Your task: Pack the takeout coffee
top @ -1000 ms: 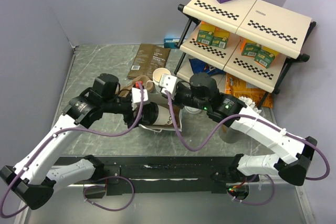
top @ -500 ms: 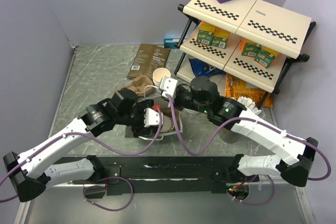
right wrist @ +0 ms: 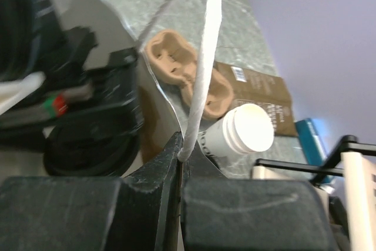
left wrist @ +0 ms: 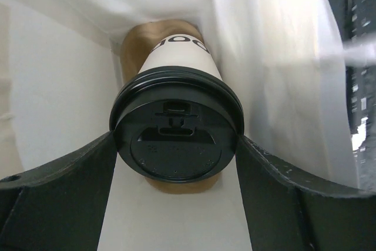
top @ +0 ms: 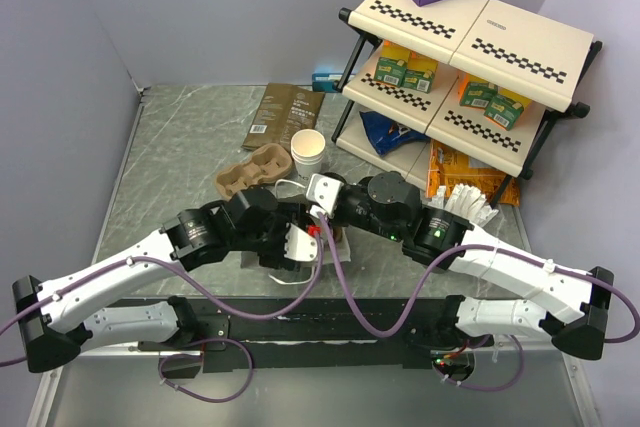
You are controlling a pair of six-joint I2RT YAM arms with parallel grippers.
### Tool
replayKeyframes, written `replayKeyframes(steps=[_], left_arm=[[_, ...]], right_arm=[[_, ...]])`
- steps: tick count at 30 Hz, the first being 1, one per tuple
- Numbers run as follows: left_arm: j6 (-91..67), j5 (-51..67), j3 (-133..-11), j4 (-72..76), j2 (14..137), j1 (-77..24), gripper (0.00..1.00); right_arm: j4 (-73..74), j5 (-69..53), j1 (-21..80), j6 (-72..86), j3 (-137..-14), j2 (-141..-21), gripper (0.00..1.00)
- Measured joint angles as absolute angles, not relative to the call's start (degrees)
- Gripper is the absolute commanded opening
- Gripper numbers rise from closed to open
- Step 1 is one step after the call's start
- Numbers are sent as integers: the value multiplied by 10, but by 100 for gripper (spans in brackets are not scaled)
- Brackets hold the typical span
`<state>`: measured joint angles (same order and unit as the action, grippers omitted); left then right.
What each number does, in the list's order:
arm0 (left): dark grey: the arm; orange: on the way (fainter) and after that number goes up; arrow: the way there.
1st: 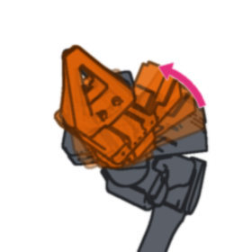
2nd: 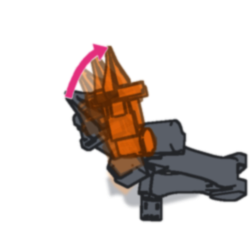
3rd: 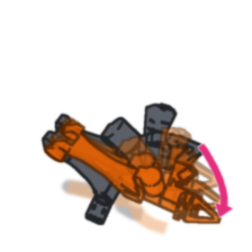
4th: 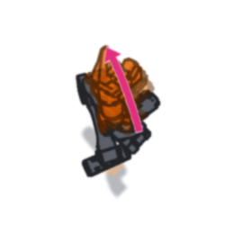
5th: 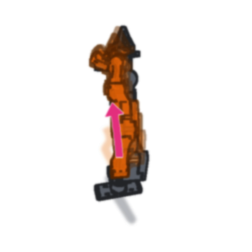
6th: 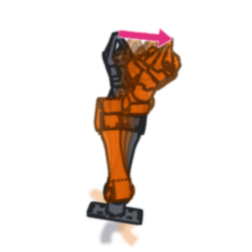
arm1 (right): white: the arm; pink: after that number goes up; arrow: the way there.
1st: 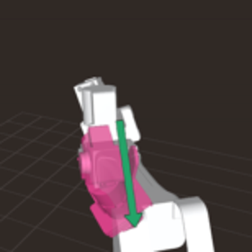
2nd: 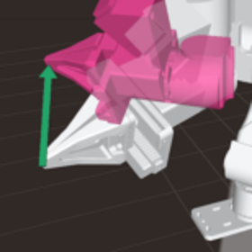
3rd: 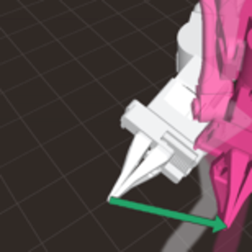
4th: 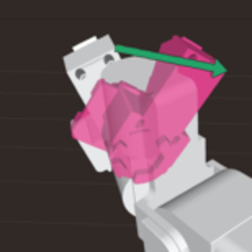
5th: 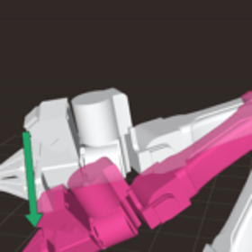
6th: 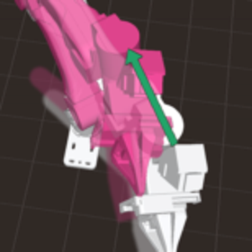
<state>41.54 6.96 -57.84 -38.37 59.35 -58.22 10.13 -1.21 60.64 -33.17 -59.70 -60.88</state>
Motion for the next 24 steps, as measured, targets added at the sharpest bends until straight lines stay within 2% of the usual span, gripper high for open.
replayKeyframes(steps=[12, 24], left_arm=[[454, -26, -572, -375, 602, -649, 1], [432, -134, -602, -372, 693, -666, 1]], right_arm=[[78, 21, 611, -349, -596, -609, 0], [63, 20, 624, -376, -574, -607, 0]])
